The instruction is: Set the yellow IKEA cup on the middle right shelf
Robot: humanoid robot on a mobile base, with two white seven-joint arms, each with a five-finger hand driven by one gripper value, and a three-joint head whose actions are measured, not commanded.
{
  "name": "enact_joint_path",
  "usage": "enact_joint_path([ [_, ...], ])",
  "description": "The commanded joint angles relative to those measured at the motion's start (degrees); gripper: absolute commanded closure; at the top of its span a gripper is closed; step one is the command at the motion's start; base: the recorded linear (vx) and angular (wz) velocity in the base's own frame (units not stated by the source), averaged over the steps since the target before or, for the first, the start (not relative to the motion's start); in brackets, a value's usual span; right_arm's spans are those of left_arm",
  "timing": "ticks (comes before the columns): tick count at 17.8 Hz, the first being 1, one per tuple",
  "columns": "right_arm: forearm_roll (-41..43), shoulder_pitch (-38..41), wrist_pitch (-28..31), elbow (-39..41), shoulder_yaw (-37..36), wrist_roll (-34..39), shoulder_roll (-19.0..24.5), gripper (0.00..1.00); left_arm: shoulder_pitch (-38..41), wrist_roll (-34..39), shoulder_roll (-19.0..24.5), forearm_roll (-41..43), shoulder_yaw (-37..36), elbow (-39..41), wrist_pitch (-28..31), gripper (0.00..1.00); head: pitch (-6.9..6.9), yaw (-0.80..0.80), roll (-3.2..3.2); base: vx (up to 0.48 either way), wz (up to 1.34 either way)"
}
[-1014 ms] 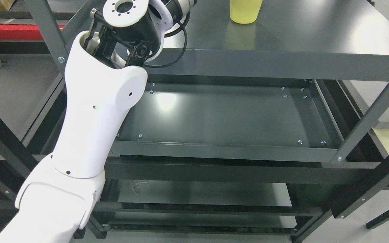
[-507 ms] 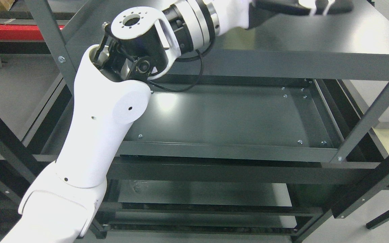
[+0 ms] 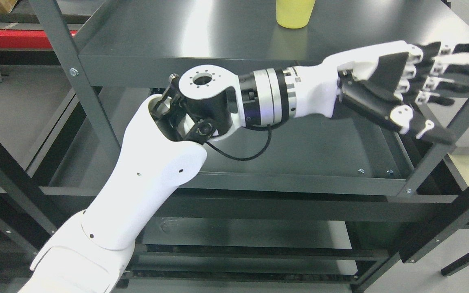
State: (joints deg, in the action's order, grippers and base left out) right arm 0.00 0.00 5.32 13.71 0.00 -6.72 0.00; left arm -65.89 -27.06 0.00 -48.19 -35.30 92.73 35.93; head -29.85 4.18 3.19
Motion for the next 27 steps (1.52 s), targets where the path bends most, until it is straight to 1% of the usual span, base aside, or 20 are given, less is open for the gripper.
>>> enact_joint_path([
  [1, 1.41, 0.79, 0.04, 0.0, 0.97, 0.04, -1.0, 0.01, 4.53, -1.06, 1.0, -0.68, -12.5, 2.1, 0.02, 0.02, 0.0, 0.0, 0.0, 0.0, 0.0],
  [3, 1.41, 0.79, 0.04, 0.0, 0.97, 0.04, -1.0, 0.01, 8.73, -0.98, 1.0, 0.63, -13.56, 1.4, 0.02, 0.02, 0.0, 0.0, 0.0, 0.0, 0.0],
  [4, 1.41, 0.79, 0.04, 0.0, 0.97, 0.04, -1.0, 0.01, 11.54, -0.97, 1.0, 3.34, -13.57, 0.79, -0.07, 0.02, 0.0, 0.0, 0.0, 0.0, 0.0],
  [6, 1.41, 0.79, 0.04, 0.0, 0.97, 0.04, -1.0, 0.01, 18.13, -0.89, 1.0, 10.97, -12.34, -0.79, -0.42, 0.01, 0.0, 0.0, 0.0, 0.0, 0.0],
  [9, 1.41, 0.79, 0.04, 0.0, 0.97, 0.04, -1.0, 0.01, 24.74, -0.36, 1.0, 22.05, -7.26, -2.81, -3.13, 0.01, 0.0, 0.0, 0.0, 0.0, 0.0],
  [10, 1.41, 0.79, 0.04, 0.0, 0.97, 0.04, -1.0, 0.01, 26.41, -0.18, 1.0, 24.17, -5.5, -3.87, -5.32, 0.01, 0.0, 0.0, 0.0, 0.0, 0.0],
  [11, 1.41, 0.79, 0.04, 0.0, 0.97, 0.04, -1.0, 0.01, 28.77, 0.25, 1.0, 26.63, -1.48, -5.36, -9.52, 0.01, 0.0, 0.0, 0.0, 0.0, 0.0],
  [12, 1.41, 0.79, 0.04, 0.0, 0.97, 0.04, -1.0, 0.01, 30.19, 0.34, 1.0, 29.0, 2.04, -6.15, -12.26, 0.01, 0.0, 0.0, 0.0, 0.0, 0.0],
  [14, 1.41, 0.79, 0.04, 0.0, 0.97, 0.04, -1.0, 0.01, 31.26, 0.52, 1.0, 37.34, 9.16, -7.91, -17.18, 0.01, 0.0, 0.0, 0.0, 0.0, 0.0],
  [15, 1.41, 0.79, 0.04, 0.0, 0.97, 0.04, -1.0, 0.01, 31.26, 1.56, 1.0, 40.51, 11.98, -9.22, -20.43, 0.01, 0.0, 0.0, 0.0, 0.0, 0.0],
  [16, 1.41, 0.79, 0.04, 0.0, 0.97, 0.04, -1.0, 0.01, 31.26, 4.62, 1.0, 43.06, 14.88, -10.02, -23.85, 0.01, 0.0, 0.0, 0.0, 0.0, 0.0],
  [17, 1.41, 0.79, 0.04, 0.0, 0.97, 0.04, -1.0, 0.01, 31.26, 9.52, 1.0, 44.48, 16.74, -10.12, -25.54, 0.01, 0.0, 0.0, 0.0, 0.0, 0.0],
  [19, 1.41, 0.79, 0.04, 0.0, 0.97, 0.04, -1.0, 0.01, 31.78, 21.56, 1.0, 45.11, 18.77, -10.12, -25.82, 0.01, 0.0, 0.0, 0.0, 0.0, 0.0],
  [20, 1.41, 0.79, 0.04, 0.09, 0.97, 0.04, -1.0, 0.01, 32.57, 25.62, 1.0, 45.11, 19.12, -10.03, -25.91, 0.01, 0.0, 0.0, 0.0, 0.0, 0.0],
  [23, 1.41, 0.79, 0.04, 0.0, 0.97, 0.04, -1.0, 0.01, 35.12, 26.01, 1.0, 45.2, 21.94, -7.58, -26.17, 0.01, 0.0, 0.0, 0.0, 0.0, 0.0],
  [25, 1.41, 0.79, 0.04, 0.0, 0.97, 0.04, -1.0, 0.01, 38.36, 24.88, 1.0, 45.2, 22.12, -4.07, -28.44, 0.01, 0.0, 0.0, 0.0, 0.0, 0.0],
  [27, 1.41, 0.79, 0.04, 0.0, 0.97, 0.04, -1.0, 0.01, 42.4, 15.6, 1.0, 45.2, 23.34, -2.13, -30.9, 0.01, 0.0, 0.0, 0.0, 0.0, 0.0],
])
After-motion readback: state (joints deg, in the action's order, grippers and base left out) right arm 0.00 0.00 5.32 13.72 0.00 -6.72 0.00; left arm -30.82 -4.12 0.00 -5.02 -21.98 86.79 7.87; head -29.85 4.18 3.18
